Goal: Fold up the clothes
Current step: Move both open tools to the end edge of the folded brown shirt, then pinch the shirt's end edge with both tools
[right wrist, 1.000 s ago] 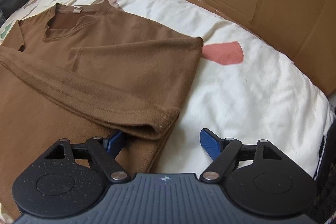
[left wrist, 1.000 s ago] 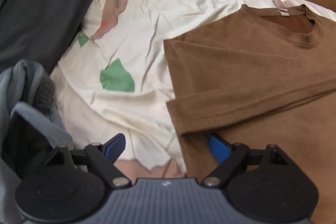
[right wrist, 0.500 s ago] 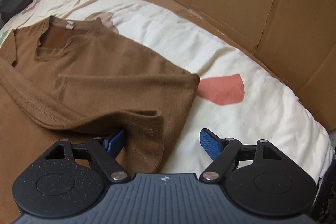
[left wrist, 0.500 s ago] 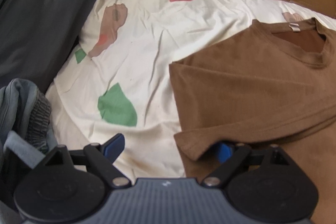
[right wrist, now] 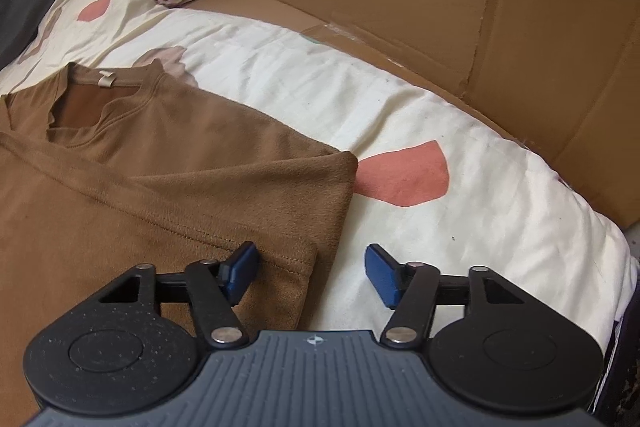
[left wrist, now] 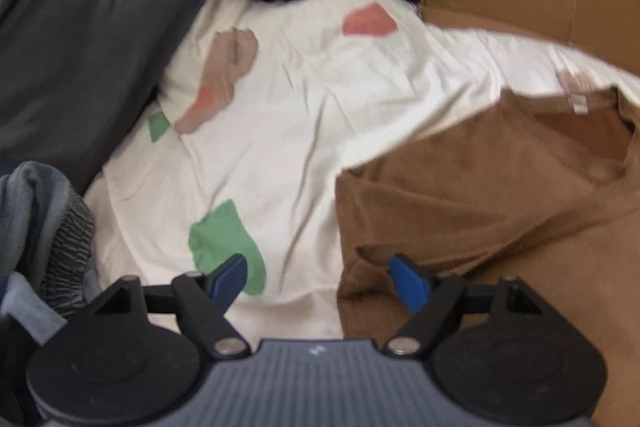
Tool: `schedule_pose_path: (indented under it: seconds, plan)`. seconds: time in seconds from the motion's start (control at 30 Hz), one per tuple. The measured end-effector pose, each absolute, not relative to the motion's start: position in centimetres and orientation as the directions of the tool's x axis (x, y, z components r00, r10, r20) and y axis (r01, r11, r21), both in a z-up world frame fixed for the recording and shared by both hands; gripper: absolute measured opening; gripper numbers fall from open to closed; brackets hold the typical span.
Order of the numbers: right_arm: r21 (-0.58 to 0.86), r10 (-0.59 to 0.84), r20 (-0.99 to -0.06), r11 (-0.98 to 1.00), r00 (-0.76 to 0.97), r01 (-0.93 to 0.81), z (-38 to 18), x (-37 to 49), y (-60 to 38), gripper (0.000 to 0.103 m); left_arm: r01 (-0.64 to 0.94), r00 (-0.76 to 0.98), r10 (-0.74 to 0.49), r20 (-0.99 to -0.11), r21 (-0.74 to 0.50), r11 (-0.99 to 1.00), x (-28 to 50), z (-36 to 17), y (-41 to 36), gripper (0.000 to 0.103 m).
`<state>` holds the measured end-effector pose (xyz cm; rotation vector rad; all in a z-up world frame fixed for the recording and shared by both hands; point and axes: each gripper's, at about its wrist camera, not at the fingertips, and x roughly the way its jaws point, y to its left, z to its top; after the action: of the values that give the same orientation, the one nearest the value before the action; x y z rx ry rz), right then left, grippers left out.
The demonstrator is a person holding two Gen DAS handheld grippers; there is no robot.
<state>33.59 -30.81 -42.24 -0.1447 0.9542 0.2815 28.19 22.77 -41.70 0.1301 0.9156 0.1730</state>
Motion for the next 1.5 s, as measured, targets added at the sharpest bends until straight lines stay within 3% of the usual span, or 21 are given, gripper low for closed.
schedule_pose_path:
  seconds: [0.27,0.43,0.53,0.67,0.83,0.93,1.2,1.37,1.43,1.5]
  plan:
    - [0.051,0.194,-0.787,0.967,0.585,-0.251,-40.7,32.9,-31.5,0.054,-0.12,0.663,0.155,-0.732,0.101,0.988,26.8,-39.1,23.6,0.075]
    - [0.082,0.221,-0.786,0.963,0.578,-0.256,-40.6,32.4,-31.5,0.048,-0.076,0.635,0.13,-0.761,0.106,0.991,26.6,-40.4,23.1,0.053]
    - [0.09,0.224,-0.79,0.963,0.57,-0.254,-40.9,32.4,-31.4,0.036,-0.068,0.628,0.119,-0.769,0.098,0.993,26.6,-41.2,22.8,0.046]
    - [0.089,0.23,-0.788,0.961,0.571,-0.264,-41.0,32.3,-30.9,0.036,-0.06,0.625,0.122,-0.771,0.108,0.992,27.1,-41.9,22.5,0.043]
    - [0.094,0.232,-0.786,0.961,0.573,-0.26,-41.2,32.5,-30.7,0.03,-0.054,0.612,0.109,-0.783,0.097,0.994,27.7,-42.7,22.4,0.029]
    - [0.096,0.235,-0.788,0.96,0.569,-0.263,-41.3,32.6,-30.7,0.024,-0.047,0.608,0.105,-0.787,0.097,0.994,27.8,-43.0,22.4,0.028]
    - [0.108,0.225,-0.817,0.964,0.53,-0.243,-42.1,32.7,-30.9,0.026,-0.069,0.596,0.08,-0.799,0.049,0.996,28.1,-43.5,23.0,0.029]
    - [0.112,0.227,-0.821,0.964,0.523,-0.243,-42.4,32.7,-31.1,0.024,-0.067,0.602,0.059,-0.796,0.024,0.997,27.9,-43.5,23.0,0.013]
    - [0.109,0.221,-0.816,0.966,0.534,-0.234,-42.2,32.6,-31.3,0.009,-0.069,0.61,0.072,-0.789,0.038,0.997,27.7,-43.4,22.9,0.009]
    - [0.098,0.211,-0.81,0.969,0.548,-0.228,-41.9,32.5,-31.4,0.004,-0.082,0.622,0.082,-0.779,0.04,0.996,27.3,-43.0,22.9,0.008]
